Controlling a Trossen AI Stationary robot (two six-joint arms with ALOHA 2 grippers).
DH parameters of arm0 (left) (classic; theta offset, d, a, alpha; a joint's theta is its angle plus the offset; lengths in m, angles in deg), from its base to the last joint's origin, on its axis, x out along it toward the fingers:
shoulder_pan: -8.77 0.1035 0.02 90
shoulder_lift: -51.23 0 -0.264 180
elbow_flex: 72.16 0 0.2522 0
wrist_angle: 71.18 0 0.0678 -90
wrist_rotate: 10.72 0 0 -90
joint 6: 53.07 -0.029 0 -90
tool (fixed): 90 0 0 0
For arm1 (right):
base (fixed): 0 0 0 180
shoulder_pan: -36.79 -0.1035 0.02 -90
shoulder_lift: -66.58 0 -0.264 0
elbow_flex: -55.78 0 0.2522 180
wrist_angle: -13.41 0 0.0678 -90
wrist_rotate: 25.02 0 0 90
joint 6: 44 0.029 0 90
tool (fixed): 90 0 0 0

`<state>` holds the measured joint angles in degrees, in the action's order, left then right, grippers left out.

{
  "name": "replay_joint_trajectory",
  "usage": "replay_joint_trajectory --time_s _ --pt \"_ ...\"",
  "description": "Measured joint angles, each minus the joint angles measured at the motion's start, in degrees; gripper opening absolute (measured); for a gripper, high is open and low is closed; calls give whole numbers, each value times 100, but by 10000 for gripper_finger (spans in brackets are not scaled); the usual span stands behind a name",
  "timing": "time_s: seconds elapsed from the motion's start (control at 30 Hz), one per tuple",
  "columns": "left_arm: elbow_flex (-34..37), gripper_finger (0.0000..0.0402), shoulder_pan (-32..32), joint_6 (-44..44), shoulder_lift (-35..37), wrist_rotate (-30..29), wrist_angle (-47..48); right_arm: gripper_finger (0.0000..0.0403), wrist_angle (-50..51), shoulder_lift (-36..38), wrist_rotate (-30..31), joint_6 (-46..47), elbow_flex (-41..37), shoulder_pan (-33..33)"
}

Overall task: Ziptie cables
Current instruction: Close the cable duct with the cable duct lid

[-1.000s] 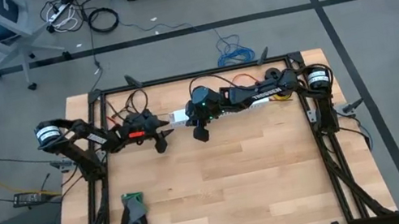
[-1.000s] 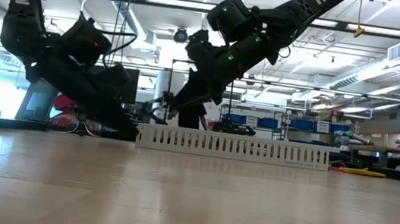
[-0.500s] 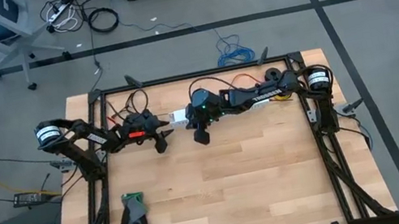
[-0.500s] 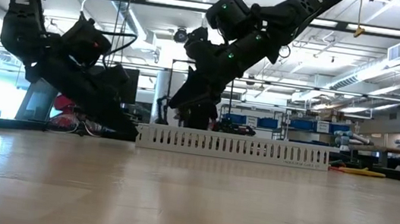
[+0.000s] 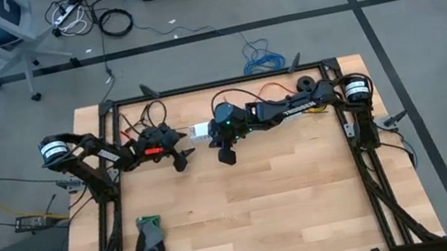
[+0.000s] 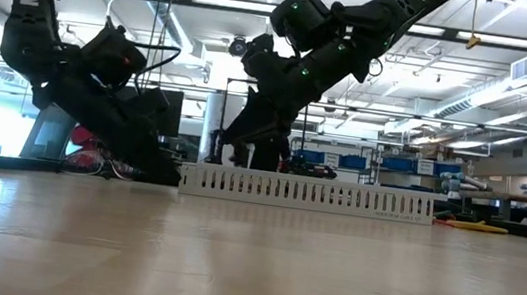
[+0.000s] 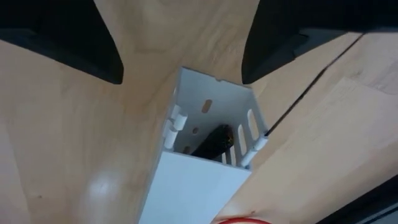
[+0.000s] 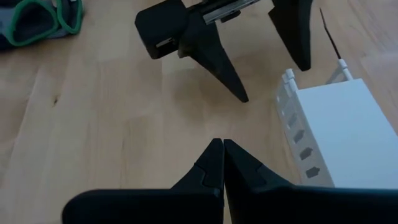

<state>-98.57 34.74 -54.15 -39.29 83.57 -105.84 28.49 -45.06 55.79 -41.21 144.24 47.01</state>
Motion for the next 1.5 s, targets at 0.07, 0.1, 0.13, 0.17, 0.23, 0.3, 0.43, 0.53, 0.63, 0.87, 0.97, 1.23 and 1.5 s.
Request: replay_joint_trajectory --time_s 0.07,0.1,0.13,0.17,0.23,0.3,0.43,0.53,0.63,0.87,0.97,1.23,1.5 --pt "0 344 0 -3 -1 -96 -5 0 21 0 0 -2 0 -1" --pt "0 346 0 147 0 -148 -12 0 24 0 2 -12 0 0" --pt "0 346 0 341 0 -163 -28 0 22 0 2 -37 -1 0" --pt "0 346 0 429 0 -165 -50 0 22 0 2 -60 0 0" --pt "0 346 0 281 0 -167 -45 0 24 0 5 -97 0 2" --pt "0 346 5 73 0 -167 -93 0 51 0 7 -158 0 2" --pt "0 346 122 -208 0 173 -328 0 398 0 -128 -289 -25 23" --pt "0 346 314 -413 0 517 -407 0 352 59 -158 -218 -228 78" --pt "-2 346 572 -558 -2 599 -397 0 294 162 -144 -88 -372 131" --pt "-502 346 922 -771 -595 1530 -278 0 247 510 -153 -41 -575 122" --pt "-804 346 919 -756 -1049 1743 -265 0 210 584 -141 25 -621 127" --pt "-1145 346 916 70 -1504 1595 -339 0 259 597 -138 66 -623 116" --pt "-1146 346 927 529 -1501 1988 -323 0 245 597 -140 63 -623 116"
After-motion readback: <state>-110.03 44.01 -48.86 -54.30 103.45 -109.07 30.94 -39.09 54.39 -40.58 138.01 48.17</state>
